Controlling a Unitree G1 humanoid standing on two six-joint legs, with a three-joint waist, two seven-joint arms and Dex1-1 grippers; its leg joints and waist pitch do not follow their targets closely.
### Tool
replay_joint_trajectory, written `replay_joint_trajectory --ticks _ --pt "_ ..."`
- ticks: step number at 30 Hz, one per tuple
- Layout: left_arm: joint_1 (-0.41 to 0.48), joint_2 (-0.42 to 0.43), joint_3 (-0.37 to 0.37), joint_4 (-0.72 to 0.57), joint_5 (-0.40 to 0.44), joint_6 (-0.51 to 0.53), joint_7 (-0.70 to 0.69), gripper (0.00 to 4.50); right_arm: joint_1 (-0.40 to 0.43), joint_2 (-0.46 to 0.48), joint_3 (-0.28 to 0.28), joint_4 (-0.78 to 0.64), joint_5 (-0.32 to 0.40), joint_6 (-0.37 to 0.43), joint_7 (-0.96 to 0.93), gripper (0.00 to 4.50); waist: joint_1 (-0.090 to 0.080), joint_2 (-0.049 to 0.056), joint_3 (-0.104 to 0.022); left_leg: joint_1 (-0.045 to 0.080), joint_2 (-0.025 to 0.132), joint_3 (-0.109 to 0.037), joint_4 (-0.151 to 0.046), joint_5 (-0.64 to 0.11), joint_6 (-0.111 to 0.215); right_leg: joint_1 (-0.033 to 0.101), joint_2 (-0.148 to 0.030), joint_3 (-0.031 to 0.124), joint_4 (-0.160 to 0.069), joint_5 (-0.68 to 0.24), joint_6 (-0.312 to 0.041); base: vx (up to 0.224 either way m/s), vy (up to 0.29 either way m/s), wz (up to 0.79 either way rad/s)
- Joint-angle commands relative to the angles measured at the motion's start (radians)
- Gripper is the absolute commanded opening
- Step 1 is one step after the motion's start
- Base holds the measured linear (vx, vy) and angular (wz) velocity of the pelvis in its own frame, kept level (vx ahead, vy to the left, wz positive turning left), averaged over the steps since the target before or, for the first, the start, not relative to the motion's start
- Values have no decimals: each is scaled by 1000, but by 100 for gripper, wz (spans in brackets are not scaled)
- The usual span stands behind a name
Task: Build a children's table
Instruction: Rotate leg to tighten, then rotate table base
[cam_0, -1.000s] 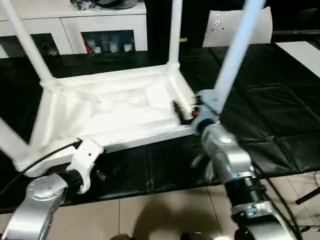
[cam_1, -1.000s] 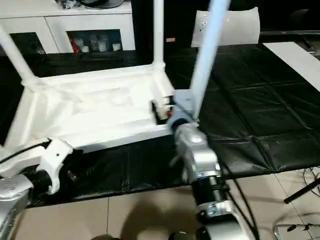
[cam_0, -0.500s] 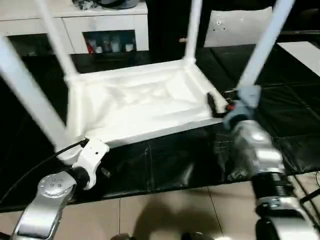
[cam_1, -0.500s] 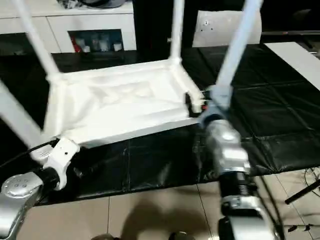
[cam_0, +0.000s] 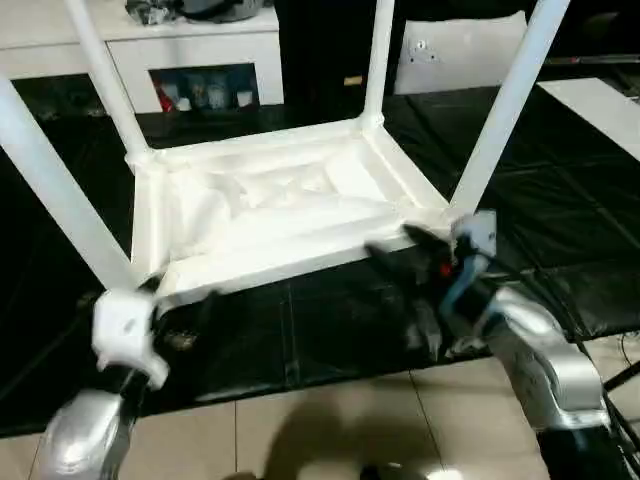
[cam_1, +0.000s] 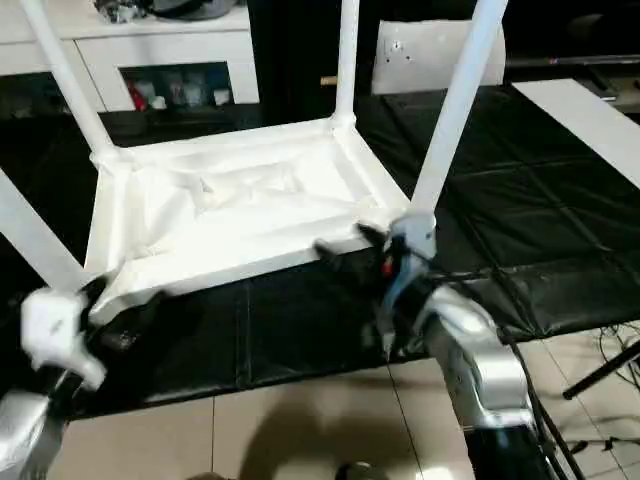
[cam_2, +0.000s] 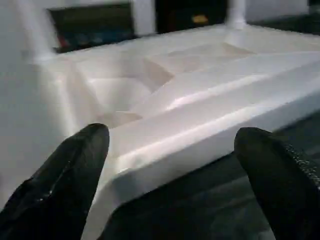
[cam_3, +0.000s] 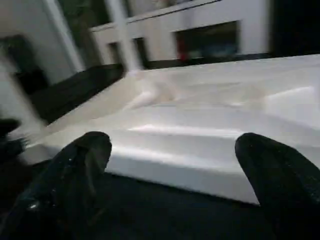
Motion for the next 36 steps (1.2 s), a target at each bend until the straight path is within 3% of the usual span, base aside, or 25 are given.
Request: replay_joint_trajectory --ticks 1,3,6,7,8,10,11,14,15,16,17,19,21,22,25,27,28,29,30,32,33,34,36 --pt "35 -21 27 4 2 -77 30 444 16 -11 26 -59 29 25 41 450 -4 3 -51 -4 35 -19 -73 -326 63 38 -53 34 -114 -574 -20 0 0 0" --pt "52 -30 29 3 3 -90 35 444 21 -16 38 -70 28 24 57 450 -7 6 -49 -2 34 -21 -74 -350 59 33 -52 32 -118 -608 -5 0 0 0" --pt "78 -68 63 27 20 -146 119 444 29 -26 67 -120 60 88 78 450 -13 6 -48 -1 32 -24 -74 -363 56 35 -49 27 -123 -612 9 0 0 0" --pt "69 -72 87 77 17 -195 137 444 32 -37 80 -148 95 139 101 450 -13 7 -49 1 31 -25 -73 -370 57 35 -47 25 -125 -610 16 0 0 0" --pt "52 -64 95 112 4 -214 122 444 32 -40 85 -158 106 153 113 450 -14 2 -49 3 30 -25 -73 -366 62 35 -48 25 -129 -607 22 0 0 0" --pt "-2 -40 113 175 -17 -231 97 444 31 -38 88 -155 99 157 111 450 -10 4 -50 6 31 -27 -75 -365 59 33 -49 26 -130 -605 25 0 0 0" --pt "-2 -40 113 175 -17 -231 97 444 31 -38 88 -155 99 157 111 450 -8 9 -49 14 33 -27 -75 -377 52 27 -50 28 -131 -607 24 0 0 0" --pt "-84 7 126 241 -38 -215 71 444 29 -35 93 -125 58 143 92 450 -8 10 -49 20 36 -33 -79 -413 34 29 -51 27 -129 -590 7 0 0 0" --pt "-97 16 124 253 -38 -217 66 444 28 -35 94 -122 54 144 86 450 -8 10 -50 21 37 -35 -80 -414 31 31 -54 29 -125 -576 0 0 0 0" --pt "-115 29 127 273 -38 -223 64 444 25 -32 98 -116 45 144 78 450 -10 16 -49 11 40 -40 -85 -412 26 41 -58 30 -117 -553 -11 0 0 0" --pt "-125 36 128 288 -37 -231 65 444 23 -32 100 -115 42 148 73 450 -13 11 -49 9 40 -40 -86 -416 25 41 -56 30 -116 -545 -12 0 0 0" --pt "-185 68 123 338 -63 -226 16 444 21 -20 101 -91 8 145 22 450 -11 14 -56 9 38 -37 -83 -377 25 43 -61 39 -110 -506 -34 0 0 0" --pt "-236 93 114 378 -85 -211 -33 444 24 -9 98 -70 -26 143 -32 450 -8 15 -56 12 35 -34 -83 -359 23 39 -62 41 -110 -502 -39 0 0 0" --pt "-268 107 108 402 -98 -198 -63 444 25 -3 97 -56 -52 138 -69 450 -6 22 -59 13 39 -38 -84 -349 15 42 -63 45 -100 -453 -63 0 0 0" --pt "-332 140 90 452 -167 -103 -174 444 25 11 97 -19 -122 133 -163 450 -2 19 -61 13 38 -31 -83 -318 6 42 -62 52 -86 -384 -104 0 0 0" --pt "-332 140 90 452 -167 -103 -174 444 25 11 97 -19 -122 133 -163 450 0 21 -63 11 38 -29 -83 -295 8 46 -63 56 -80 -350 -126 0 0 0" --pt "-343 159 73 460 -192 -69 -238 444 20 17 95 -1 -143 133 -197 450 -1 16 -65 6 41 -29 -83 -275 14 52 -63 56 -76 -325 -134 0 0 0" --pt "-345 181 55 462 -206 -49 -301 444 14 21 95 17 -162 135 -224 450 2 21 -65 7 40 -27 -82 -260 18 50 -65 58 -74 -324 -141 0 0 0" --pt "-345 182 54 462 -207 -48 -304 444 13 21 95 17 -162 135 -225 450 3 22 -66 8 40 -27 -83 -250 18 51 -66 58 -74 -324 -142 0 0 0" --pt "-327 229 17 429 -270 27 -443 444 -2 24 98 59 -203 137 -272 450 9 25 -65 10 43 -26 -85 -250 12 50 -64 60 -72 -318 -153 0 0 0" --pt "-321 239 10 413 -285 46 -466 444 -7 23 102 70 -213 135 -279 450 9 16 -64 10 44 -24 -85 -251 9 50 -66 61 -70 -320 -155 0 0 0" --pt "-311 256 -3 386 -311 80 -505 444 -16 21 109 91 -230 130 -290 450 14 22 -65 12 46 -26 -87 -252 0 49 -68 62 -63 -321 -165 0 0 0" --pt "-298 295 -30 333 -375 150 -587 444 -42 24 122 150 -274 110 -320 450 12 18 -59 13 45 -22 -89 -276 -2 45 -65 64 -67 -348 -167 0 0 0"
